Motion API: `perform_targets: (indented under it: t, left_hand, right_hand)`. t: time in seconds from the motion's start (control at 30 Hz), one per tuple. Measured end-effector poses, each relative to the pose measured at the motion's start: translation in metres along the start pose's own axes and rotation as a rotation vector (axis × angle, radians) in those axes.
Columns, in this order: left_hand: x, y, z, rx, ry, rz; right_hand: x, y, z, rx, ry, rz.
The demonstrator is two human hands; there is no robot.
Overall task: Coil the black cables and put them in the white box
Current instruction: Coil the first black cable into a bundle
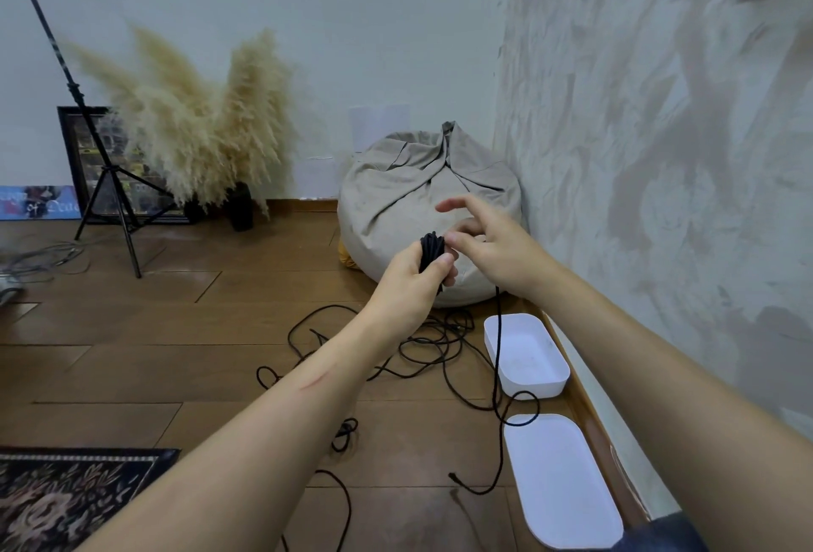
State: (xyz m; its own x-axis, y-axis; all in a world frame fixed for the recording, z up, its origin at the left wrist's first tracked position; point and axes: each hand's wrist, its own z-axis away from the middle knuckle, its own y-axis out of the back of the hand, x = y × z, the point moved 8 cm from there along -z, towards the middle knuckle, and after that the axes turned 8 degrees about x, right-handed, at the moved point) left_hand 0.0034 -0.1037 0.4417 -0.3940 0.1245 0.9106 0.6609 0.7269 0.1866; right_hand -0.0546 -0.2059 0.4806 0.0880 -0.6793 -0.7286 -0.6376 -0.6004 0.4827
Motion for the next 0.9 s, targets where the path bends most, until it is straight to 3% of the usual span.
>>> perform_targets:
  t: [0.33, 0.47, 0.73, 0.9]
  left_hand:
    - [-0.001, 0.003, 0.003, -0.004, 0.042, -0.099]
    - [-0.002, 0.005, 0.003, -0.020, 0.039, -0.141]
    - [0.024, -0.003, 0.008, -0.048, 0.006, -0.025]
    - [0.021, -0.002, 0.007, -0.048, -0.003, -0.068]
  right_hand:
    - [0.015, 0.007, 0.001, 0.040, -0.054, -0.015]
    - [0.009, 0.013, -0.002, 0.048, 0.009, 0.055]
    - [-0.002, 0.024, -0.004, 0.124, -0.007, -0.131]
    - [-0.005, 0.018, -0.003, 0.022, -0.002, -0.101]
